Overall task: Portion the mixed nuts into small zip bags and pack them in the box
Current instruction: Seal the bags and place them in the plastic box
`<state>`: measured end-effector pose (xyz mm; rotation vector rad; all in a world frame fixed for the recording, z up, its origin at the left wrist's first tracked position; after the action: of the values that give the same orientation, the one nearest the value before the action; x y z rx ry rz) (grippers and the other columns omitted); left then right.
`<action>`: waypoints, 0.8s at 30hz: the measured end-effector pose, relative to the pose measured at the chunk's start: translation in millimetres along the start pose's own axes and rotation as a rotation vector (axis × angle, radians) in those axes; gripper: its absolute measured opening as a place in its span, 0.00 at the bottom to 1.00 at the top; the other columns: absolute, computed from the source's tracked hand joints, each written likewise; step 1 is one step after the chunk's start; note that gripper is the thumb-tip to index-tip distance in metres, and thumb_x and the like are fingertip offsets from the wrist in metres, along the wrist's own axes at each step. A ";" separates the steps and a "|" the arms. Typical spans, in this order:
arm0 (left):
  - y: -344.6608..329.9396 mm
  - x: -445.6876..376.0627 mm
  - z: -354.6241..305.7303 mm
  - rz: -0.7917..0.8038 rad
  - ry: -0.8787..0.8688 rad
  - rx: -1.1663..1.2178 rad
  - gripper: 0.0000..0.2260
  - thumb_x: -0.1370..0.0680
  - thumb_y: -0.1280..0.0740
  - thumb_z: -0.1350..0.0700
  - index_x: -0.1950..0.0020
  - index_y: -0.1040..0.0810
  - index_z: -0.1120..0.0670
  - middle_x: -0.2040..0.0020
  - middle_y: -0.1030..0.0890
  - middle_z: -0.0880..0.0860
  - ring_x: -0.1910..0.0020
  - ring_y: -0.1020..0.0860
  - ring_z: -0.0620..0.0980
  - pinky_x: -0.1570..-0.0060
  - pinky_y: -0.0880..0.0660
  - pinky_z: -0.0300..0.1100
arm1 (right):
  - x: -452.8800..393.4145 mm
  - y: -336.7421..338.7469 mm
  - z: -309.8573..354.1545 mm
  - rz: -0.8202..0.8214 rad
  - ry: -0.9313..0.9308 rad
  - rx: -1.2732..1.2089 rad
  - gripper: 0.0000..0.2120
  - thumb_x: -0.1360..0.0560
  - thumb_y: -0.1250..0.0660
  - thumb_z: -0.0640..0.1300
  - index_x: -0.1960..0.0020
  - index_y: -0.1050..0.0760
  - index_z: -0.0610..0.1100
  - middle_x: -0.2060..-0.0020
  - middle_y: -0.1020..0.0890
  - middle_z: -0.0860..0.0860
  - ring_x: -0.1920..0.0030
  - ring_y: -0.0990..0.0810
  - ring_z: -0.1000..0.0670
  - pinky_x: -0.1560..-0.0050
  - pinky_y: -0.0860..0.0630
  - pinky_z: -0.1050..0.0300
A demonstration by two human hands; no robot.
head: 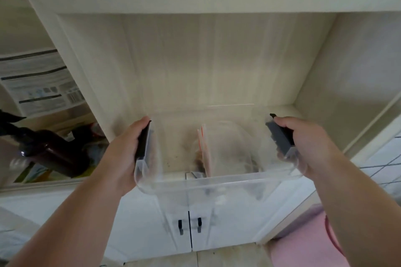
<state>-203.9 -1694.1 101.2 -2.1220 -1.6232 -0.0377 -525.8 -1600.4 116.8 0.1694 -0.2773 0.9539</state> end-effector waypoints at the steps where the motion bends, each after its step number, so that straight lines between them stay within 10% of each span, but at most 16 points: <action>1: -0.3 -3.6 0.5 -0.002 0.006 0.003 0.27 0.15 0.39 0.45 0.71 0.15 0.51 0.73 0.19 0.49 0.77 0.20 0.46 0.78 0.25 0.35 | -4.2 -0.8 2.2 -0.004 -0.002 0.006 0.16 0.24 0.30 0.47 0.70 0.16 0.44 0.75 0.20 0.50 0.76 0.26 0.51 0.77 0.31 0.58; 9: 12.3 -32.1 -0.5 -0.213 -0.041 -0.008 0.11 0.20 0.31 0.48 0.55 0.15 0.53 0.69 0.18 0.49 0.74 0.19 0.46 0.69 0.24 0.38 | -51.0 -2.9 18.2 -0.008 0.064 0.094 0.14 0.24 0.30 0.55 0.55 0.18 0.43 0.65 0.17 0.47 0.71 0.24 0.49 0.69 0.32 0.54; 17: 11.0 -62.8 -17.1 -0.322 -0.044 -0.171 0.22 0.34 0.28 0.38 0.51 0.16 0.54 0.64 0.20 0.53 0.64 0.22 0.53 0.53 0.27 0.51 | -97.9 -13.1 32.7 -0.034 0.126 0.153 0.19 0.28 0.29 0.58 0.58 0.18 0.41 0.60 0.13 0.43 0.68 0.20 0.46 0.64 0.26 0.53; 21: 11.1 -78.7 -24.7 -0.344 -0.058 -0.206 0.17 0.21 0.30 0.42 0.44 0.15 0.55 0.46 0.15 0.56 0.47 0.17 0.57 0.35 0.24 0.56 | -112.3 -18.0 39.8 -0.043 0.139 0.191 0.24 0.30 0.29 0.60 0.56 0.19 0.36 0.57 0.14 0.40 0.65 0.20 0.43 0.61 0.27 0.50; 24: 8.3 -88.9 -30.0 -0.350 -0.099 -0.206 0.14 0.17 0.33 0.45 0.47 0.16 0.56 0.52 0.16 0.54 0.55 0.18 0.54 0.45 0.26 0.50 | -121.7 -19.4 46.4 -0.058 0.151 0.260 0.25 0.28 0.31 0.62 0.55 0.19 0.37 0.58 0.14 0.42 0.61 0.16 0.39 0.59 0.25 0.51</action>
<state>-215.5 -1787.6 98.7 -1.9822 -2.1139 -0.2238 -583.7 -1718.5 123.3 0.3399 -0.0082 0.9376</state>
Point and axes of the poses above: each hand's wrist, its own x-axis away from the middle knuckle, its own y-axis out of the back of the hand, z = x × y, the point moved 10 cm from there along -x, towards the middle knuckle
